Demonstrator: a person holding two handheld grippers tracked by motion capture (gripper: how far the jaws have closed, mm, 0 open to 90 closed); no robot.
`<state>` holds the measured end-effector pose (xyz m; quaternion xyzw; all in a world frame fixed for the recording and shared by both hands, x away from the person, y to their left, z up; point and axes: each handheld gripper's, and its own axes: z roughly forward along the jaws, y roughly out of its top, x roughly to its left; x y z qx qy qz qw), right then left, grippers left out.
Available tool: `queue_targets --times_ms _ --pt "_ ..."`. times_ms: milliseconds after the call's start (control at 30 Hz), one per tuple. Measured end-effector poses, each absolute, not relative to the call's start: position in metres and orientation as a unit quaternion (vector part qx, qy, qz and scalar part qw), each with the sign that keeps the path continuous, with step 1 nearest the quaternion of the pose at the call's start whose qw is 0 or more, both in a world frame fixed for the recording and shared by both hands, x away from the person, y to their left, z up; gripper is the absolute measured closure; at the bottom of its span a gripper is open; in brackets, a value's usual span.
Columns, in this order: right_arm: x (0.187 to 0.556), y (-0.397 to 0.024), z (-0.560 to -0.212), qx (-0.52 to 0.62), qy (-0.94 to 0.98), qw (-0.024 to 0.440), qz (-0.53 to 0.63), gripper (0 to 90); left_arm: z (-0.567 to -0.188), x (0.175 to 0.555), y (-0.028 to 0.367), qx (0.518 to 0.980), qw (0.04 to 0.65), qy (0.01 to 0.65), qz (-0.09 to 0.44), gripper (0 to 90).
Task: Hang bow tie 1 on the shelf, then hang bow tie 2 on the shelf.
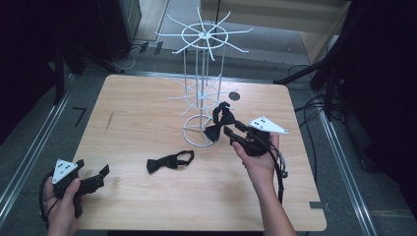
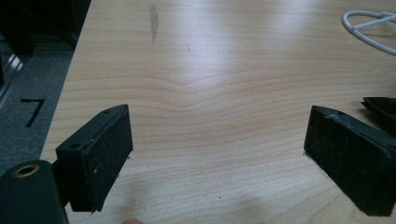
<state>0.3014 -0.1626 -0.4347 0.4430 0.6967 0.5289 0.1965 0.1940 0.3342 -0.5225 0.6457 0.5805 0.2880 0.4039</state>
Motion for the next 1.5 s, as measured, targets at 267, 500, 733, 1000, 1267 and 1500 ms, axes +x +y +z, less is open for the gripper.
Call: queue_targets --times_ms 267,500,733,1000,1267,1500 --pt "0.287 -0.158 -0.456 0.445 0.705 0.187 0.519 51.9 -0.523 0.194 0.334 0.645 0.404 0.581 0.289 8.3" --pt "0.283 -0.144 -0.479 0.45 0.717 0.164 0.506 53.2 -0.522 0.193 0.334 0.645 0.404 0.581 0.288 8.3" --pt "0.284 -0.124 -0.495 0.45 0.728 0.146 0.497 53.6 -0.522 0.194 0.335 0.645 0.406 0.582 0.284 8.3" --pt "0.289 -0.104 -0.504 0.451 0.734 0.131 0.491 53.8 -0.523 0.193 0.335 0.644 0.407 0.582 0.285 8.3" --pt "0.294 -0.084 -0.516 0.46 0.742 0.115 0.474 53.8 -0.523 0.194 0.336 0.644 0.407 0.581 0.285 8.3" --pt "0.299 -0.068 -0.525 0.466 0.752 0.109 0.453 53.7 -0.523 0.193 0.336 0.644 0.408 0.582 0.284 8.3"
